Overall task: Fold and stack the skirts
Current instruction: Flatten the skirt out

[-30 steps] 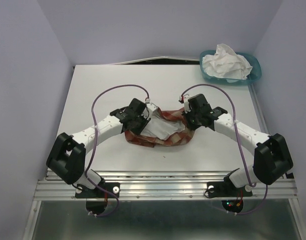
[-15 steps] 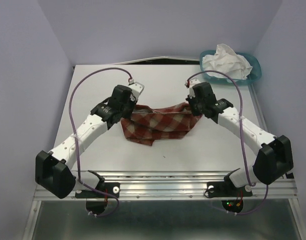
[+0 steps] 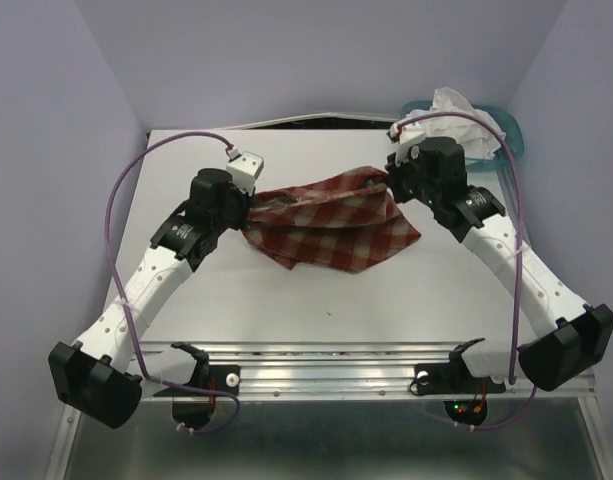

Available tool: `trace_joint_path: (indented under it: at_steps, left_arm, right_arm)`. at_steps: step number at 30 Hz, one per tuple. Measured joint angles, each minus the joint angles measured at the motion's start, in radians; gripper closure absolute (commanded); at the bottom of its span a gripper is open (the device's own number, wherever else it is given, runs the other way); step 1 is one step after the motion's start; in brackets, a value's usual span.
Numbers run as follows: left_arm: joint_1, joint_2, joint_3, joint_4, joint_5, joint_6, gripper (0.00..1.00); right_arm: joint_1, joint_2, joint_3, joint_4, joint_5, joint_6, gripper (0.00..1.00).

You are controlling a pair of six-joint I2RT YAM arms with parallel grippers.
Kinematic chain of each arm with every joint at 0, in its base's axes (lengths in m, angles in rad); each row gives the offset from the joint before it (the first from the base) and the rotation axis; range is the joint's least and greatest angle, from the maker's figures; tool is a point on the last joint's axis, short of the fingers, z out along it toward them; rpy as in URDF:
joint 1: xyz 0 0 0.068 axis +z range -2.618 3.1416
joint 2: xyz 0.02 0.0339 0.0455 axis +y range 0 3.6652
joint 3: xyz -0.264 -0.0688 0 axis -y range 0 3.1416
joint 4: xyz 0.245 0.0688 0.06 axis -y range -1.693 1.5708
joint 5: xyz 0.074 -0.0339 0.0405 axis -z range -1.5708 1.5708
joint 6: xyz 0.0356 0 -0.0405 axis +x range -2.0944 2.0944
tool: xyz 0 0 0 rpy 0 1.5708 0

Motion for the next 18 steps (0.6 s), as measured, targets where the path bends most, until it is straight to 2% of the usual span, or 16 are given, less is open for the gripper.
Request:
trace_joint_path:
  at_steps: [3,8,12,15,18]
  left_arm:
    - [0.006,-0.008,-0.095,-0.012,0.049,0.031,1.0]
    - [-0.002,0.131,-0.163,-0.03,0.108,0.108,1.0]
    - [-0.039,0.212,-0.24,-0.025,0.112,0.156,0.89]
    - [-0.072,0.214,-0.242,-0.021,0.084,0.187,0.68]
    - [-0.11,0.214,-0.225,-0.016,0.03,0.216,0.61]
  right_arm:
    - [0.0,-0.062,-0.171,-0.005,-0.076,-0.018,0.99]
    - [-0.002,-0.074,-0.429,-0.032,-0.2,-0.06,0.99]
    - [-0.004,-0.059,-0.484,-0.064,-0.278,-0.09,0.99]
    - [-0.017,-0.06,-0.481,-0.071,-0.298,-0.109,0.99]
    - [-0.032,-0.059,-0.481,-0.093,-0.295,-0.121,0.99]
